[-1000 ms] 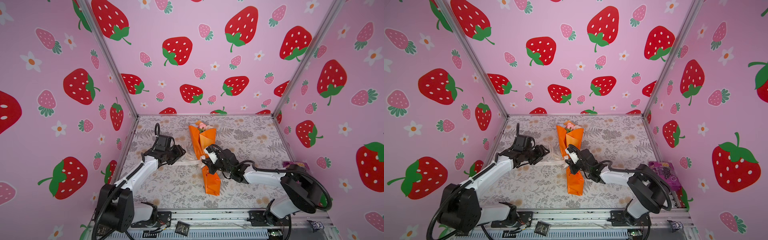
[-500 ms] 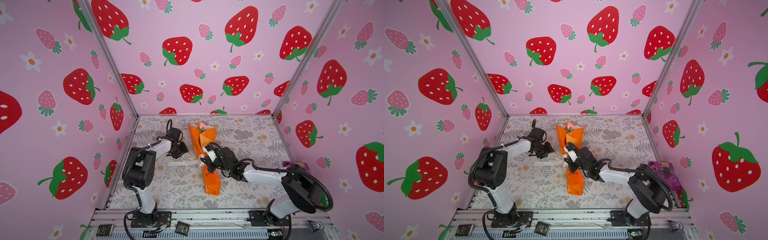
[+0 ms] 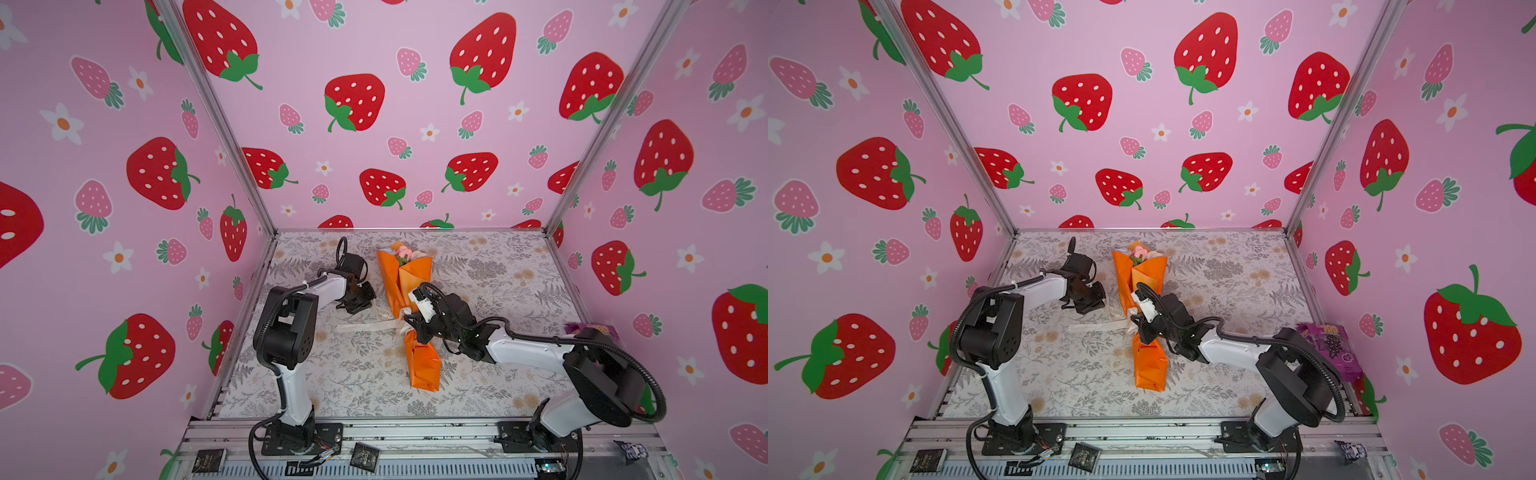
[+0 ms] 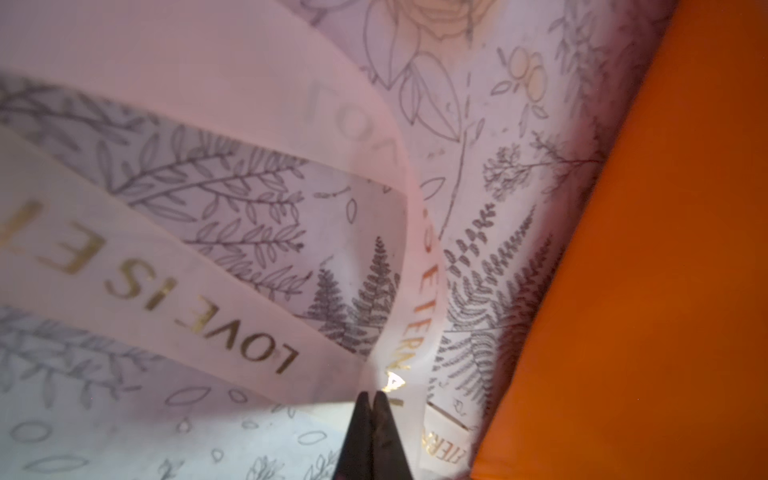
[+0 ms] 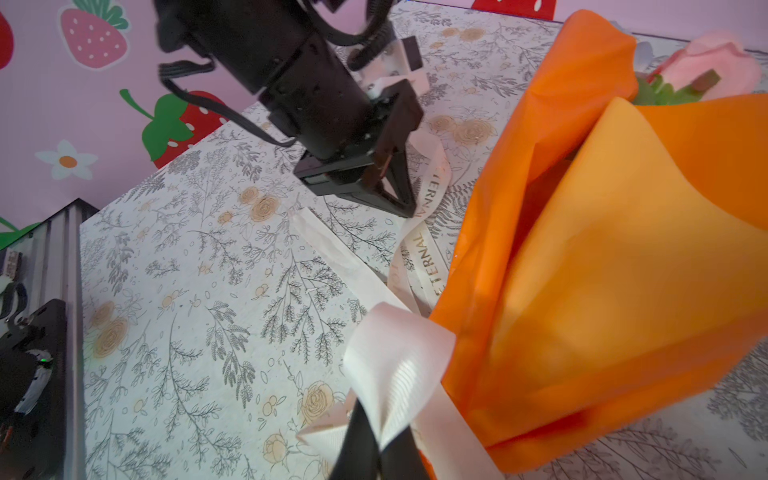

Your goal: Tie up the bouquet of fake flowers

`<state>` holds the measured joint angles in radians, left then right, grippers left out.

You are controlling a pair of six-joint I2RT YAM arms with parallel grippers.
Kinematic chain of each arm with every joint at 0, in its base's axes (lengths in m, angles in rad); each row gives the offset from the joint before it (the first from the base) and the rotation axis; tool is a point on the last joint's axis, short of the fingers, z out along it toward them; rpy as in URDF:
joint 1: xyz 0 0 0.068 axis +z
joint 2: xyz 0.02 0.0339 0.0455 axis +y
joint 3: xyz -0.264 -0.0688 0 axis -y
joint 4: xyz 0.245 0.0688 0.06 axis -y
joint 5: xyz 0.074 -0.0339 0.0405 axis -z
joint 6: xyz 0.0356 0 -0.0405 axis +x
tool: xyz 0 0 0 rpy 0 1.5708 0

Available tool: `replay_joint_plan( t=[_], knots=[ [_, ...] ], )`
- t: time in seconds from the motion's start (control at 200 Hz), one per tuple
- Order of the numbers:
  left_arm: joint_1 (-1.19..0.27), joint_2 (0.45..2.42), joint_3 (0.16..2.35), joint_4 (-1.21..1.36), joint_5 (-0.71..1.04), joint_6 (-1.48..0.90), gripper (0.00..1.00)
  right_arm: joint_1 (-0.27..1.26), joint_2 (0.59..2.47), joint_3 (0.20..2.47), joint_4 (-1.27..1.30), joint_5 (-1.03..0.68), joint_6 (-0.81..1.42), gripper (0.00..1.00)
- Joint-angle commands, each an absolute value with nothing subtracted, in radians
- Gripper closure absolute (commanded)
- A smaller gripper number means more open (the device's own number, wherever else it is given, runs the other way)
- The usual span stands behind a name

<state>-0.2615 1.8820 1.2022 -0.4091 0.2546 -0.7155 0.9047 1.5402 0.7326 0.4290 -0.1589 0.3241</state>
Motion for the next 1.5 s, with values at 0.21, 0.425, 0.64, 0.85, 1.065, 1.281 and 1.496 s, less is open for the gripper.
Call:
replay_joint_plan(
  t=[0.21, 0.425, 0.64, 0.85, 1.065, 1.281, 1.496],
  knots=[
    [-0.258, 1.429, 1.094, -0.41, 0.265, -0.722, 1.0, 0.841, 1.568, 0.816, 0.338, -0.212, 0.444, 0.98],
    [-0.241, 1.397, 1.02, -0.44, 0.219, -0.706, 0.65, 0.841, 1.578, 0.841, 0.321, -0.229, 0.434, 0.97],
    [-0.255, 1.644, 1.187, -0.483, 0.238, -0.626, 0.5, 0.842, 1.591, 0.845, 0.311, -0.242, 0.434, 0.97],
    [-0.268, 1.899, 1.41, -0.618, 0.206, -0.554, 0.46, 0.843, 1.609, 0.858, 0.299, -0.245, 0.432, 0.97],
    [-0.287, 2.059, 1.559, -0.731, 0.085, -0.515, 0.45, 0.842, 1.621, 0.879, 0.278, -0.235, 0.419, 0.97],
    [-0.289, 2.146, 1.65, -0.744, 0.088, -0.501, 0.45, 0.842, 1.626, 0.9, 0.246, -0.226, 0.399, 0.97],
    [-0.289, 2.167, 1.661, -0.739, 0.122, -0.498, 0.76, 0.842, 1.628, 0.897, 0.23, -0.205, 0.403, 0.97]
  ],
)
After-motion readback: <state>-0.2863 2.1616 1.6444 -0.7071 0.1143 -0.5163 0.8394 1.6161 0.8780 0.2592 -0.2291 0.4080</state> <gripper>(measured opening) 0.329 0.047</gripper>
